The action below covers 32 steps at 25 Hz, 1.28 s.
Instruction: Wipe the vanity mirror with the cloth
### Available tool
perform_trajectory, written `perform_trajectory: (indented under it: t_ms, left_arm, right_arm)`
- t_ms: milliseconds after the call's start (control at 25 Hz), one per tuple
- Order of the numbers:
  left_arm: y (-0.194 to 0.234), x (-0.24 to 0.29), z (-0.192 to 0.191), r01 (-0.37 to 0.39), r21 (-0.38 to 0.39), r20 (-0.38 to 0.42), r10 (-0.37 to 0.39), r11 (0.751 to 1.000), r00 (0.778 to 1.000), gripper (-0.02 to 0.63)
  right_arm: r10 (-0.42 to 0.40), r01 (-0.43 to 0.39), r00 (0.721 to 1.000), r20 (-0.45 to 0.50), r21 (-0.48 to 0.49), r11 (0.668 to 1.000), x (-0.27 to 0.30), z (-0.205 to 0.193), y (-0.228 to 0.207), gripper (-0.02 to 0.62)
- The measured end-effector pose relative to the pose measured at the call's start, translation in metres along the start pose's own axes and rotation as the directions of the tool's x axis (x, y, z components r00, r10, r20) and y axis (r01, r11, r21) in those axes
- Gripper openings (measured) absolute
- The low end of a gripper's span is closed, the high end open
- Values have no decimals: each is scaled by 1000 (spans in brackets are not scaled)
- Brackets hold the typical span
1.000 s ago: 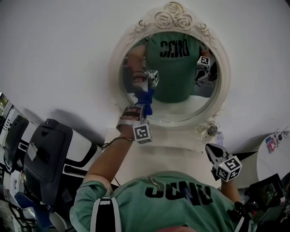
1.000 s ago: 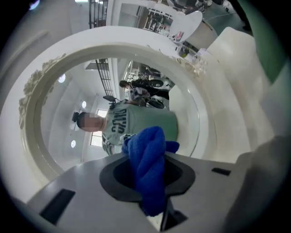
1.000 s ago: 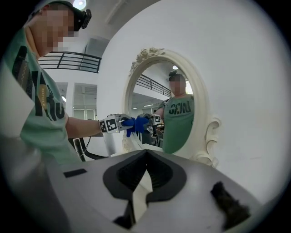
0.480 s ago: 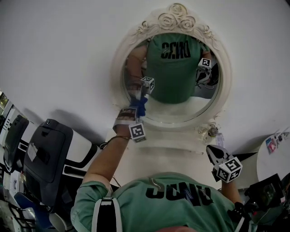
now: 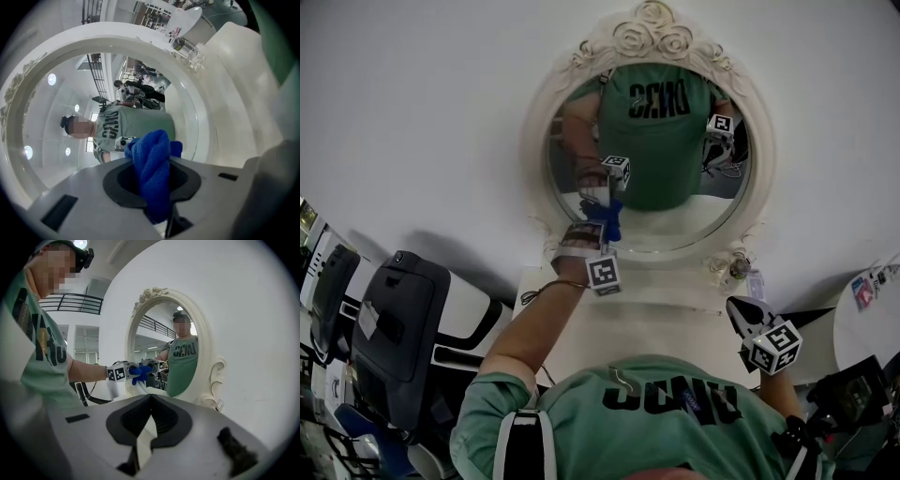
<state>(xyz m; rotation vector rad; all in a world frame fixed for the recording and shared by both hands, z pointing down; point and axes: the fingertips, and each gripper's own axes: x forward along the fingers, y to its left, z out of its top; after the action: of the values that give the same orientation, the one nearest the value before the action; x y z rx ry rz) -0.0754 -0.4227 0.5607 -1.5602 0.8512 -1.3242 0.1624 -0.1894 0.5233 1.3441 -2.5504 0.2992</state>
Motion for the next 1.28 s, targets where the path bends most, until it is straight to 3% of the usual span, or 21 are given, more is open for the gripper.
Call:
perform_trajectory:
  t_ms: [600, 880, 1120, 1280]
  left_arm:
    - [-14, 11, 164, 15, 111, 246, -42, 994, 968, 97]
    - [-28, 21, 270, 2, 177, 371, -69, 984, 926, 97]
    - [-28, 22, 283, -43, 207, 393, -43, 977, 919, 92]
    - [-23, 20, 278, -27, 222, 360, -56, 975, 931, 92]
  right_arm:
    - [-132, 133, 991, -17, 63, 989, -57, -35, -35, 12]
    - [-235, 238, 971, -41, 91, 967, -103, -51, -53, 12]
    - [-291, 297, 955, -66, 131, 946, -130, -67, -62, 12]
    - [-251, 257, 966, -66, 105, 961, -116, -60, -57, 12]
